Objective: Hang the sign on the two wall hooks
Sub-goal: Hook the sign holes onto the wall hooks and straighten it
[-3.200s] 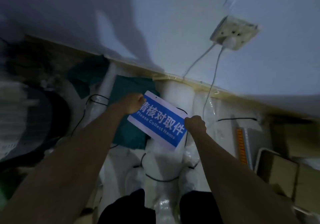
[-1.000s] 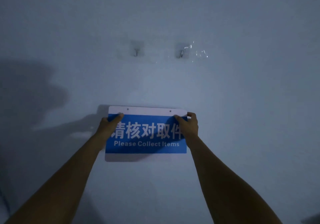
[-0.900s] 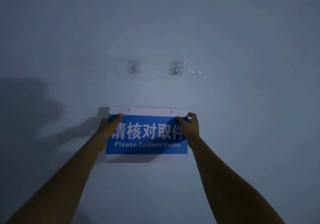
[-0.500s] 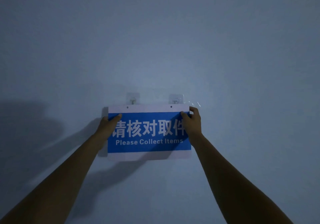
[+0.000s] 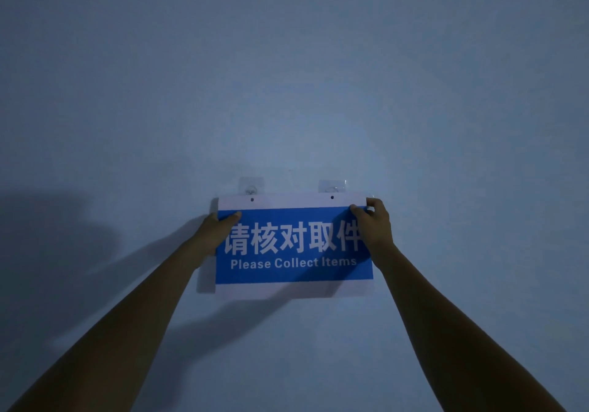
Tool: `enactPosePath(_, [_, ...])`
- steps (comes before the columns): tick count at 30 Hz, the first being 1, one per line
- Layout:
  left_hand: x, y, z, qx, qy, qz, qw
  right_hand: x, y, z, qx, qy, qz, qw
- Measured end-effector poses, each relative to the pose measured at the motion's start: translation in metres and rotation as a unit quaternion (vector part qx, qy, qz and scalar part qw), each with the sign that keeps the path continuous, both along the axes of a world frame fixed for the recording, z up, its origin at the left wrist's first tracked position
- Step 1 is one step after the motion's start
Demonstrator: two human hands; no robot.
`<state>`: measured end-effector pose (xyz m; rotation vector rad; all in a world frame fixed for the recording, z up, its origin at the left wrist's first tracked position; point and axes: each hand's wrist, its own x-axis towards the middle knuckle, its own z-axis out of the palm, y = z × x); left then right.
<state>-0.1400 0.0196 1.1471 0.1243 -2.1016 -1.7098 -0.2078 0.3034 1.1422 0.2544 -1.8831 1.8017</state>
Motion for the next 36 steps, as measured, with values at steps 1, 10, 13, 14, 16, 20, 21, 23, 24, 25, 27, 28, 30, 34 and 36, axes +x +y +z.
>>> enactPosePath(1, [0.0,0.0,0.0,-0.005,0.001,-0.003,1.0,0.0,0.001,-0.001,0.006,-0.003,0.0,1.0])
enactPosePath(10, [-0.007,-0.008,0.003,-0.045,0.005,-0.008,0.999,0.004,0.002,-0.007,0.016,-0.036,-0.019,0.999])
enactPosePath(13, [-0.008,-0.009,0.004,-0.054,-0.001,0.001,0.999,0.007,0.002,-0.005,0.024,-0.04,-0.025,0.999])
enactPosePath(14, [-0.009,-0.011,0.004,-0.06,0.004,0.003,0.998,0.007,0.001,-0.004,0.027,-0.04,-0.026,0.999])
enactPosePath(16, [-0.017,-0.019,0.002,-0.086,0.015,0.014,0.996,0.009,0.001,-0.003,0.037,-0.048,-0.027,0.998])
enactPosePath(20, [-0.015,-0.022,0.0,-0.177,0.04,0.051,0.982,0.009,-0.002,-0.007,0.045,-0.064,-0.03,0.996])
enactPosePath(21, [-0.012,-0.021,0.0,-0.196,0.049,0.071,0.977,0.008,-0.002,-0.007,0.045,-0.06,-0.035,0.997])
enactPosePath(23, [-0.011,-0.022,0.001,-0.229,0.051,0.107,0.966,0.007,-0.005,-0.007,0.048,-0.052,-0.048,0.996])
enactPosePath(24, [-0.011,-0.024,0.002,-0.248,0.049,0.114,0.961,0.007,-0.006,-0.007,0.049,-0.047,-0.054,0.996])
enactPosePath(25, [-0.012,-0.027,0.001,-0.266,0.045,0.118,0.956,0.008,-0.007,-0.007,0.049,-0.044,-0.061,0.996])
enactPosePath(27, [-0.012,-0.029,0.0,-0.28,0.035,0.127,0.951,0.007,-0.007,-0.01,0.04,-0.037,-0.076,0.996])
enactPosePath(28, [-0.013,-0.03,-0.003,-0.277,0.034,0.133,0.951,0.006,-0.005,-0.012,0.031,-0.037,-0.083,0.995])
enactPosePath(30, [-0.013,-0.026,-0.005,-0.258,0.042,0.144,0.954,0.004,-0.004,-0.013,0.024,-0.039,-0.093,0.995])
enactPosePath(34, [-0.016,-0.023,-0.007,-0.21,0.068,0.142,0.965,-0.001,-0.003,-0.015,0.021,-0.05,-0.083,0.995])
enactPosePath(36, [-0.017,-0.025,-0.004,-0.196,0.09,0.134,0.967,-0.003,-0.004,-0.017,0.013,-0.045,-0.082,0.995])
